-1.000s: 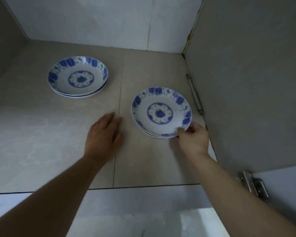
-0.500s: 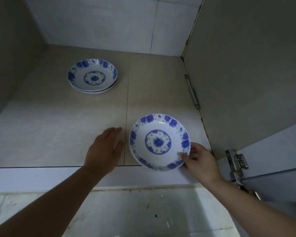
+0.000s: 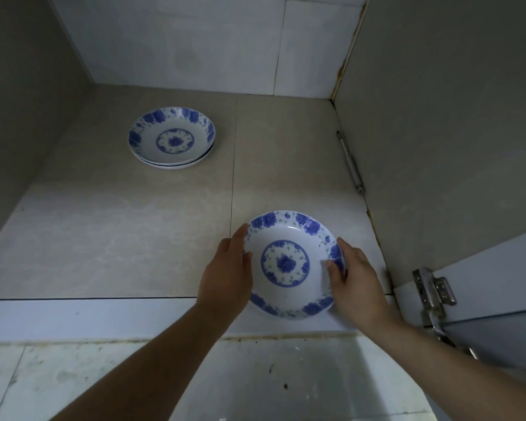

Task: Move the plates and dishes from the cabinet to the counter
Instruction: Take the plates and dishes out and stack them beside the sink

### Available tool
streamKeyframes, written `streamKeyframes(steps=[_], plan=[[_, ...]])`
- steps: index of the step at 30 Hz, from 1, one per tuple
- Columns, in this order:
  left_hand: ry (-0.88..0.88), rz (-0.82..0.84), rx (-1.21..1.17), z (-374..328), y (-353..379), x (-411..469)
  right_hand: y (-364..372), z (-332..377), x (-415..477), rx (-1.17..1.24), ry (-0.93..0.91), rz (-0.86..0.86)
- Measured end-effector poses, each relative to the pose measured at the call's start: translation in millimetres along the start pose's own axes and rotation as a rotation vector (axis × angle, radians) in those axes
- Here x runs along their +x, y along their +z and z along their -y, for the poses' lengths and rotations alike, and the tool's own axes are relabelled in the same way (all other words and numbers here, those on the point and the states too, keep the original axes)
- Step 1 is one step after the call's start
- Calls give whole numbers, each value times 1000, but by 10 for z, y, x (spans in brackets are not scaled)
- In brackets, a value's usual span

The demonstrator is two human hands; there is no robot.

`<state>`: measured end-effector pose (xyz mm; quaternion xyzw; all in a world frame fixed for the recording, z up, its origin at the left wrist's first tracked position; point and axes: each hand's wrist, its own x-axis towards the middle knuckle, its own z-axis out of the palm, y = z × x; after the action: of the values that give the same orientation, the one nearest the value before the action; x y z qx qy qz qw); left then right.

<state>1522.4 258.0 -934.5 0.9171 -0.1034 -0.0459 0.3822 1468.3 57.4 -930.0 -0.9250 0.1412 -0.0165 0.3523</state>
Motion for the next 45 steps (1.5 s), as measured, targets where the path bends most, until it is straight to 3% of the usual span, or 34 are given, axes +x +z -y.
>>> streamKeyframes(steps=[6,12,18,24,28,35,40,45], plan=[[-109,26,-9,-69,40,143,54,105,98,76,76,-18],[-59,-3,-20,39,-165,-142,94,233,-155,179,80,-37],[-28,-113,-8,92,-1116,-494,-19,1055,-376,226,-93,56],[-284,-192,-22,-417,-2437,-1531,-390,2309,-1133,194,-128,199],[-399,-176,33,-1210,-3405,-2268,-1039,3141,-1874,213,-32,279],[-433,-130,9,-3096,-5202,-3233,-3001,4700,-2956,148,20,365],[-322,-60,-21,-4140,-6087,-3319,-4300,5505,-3348,107,17,211],[-113,63,-37,-4837,-6391,-3076,-5138,5759,-3600,115,86,-19]])
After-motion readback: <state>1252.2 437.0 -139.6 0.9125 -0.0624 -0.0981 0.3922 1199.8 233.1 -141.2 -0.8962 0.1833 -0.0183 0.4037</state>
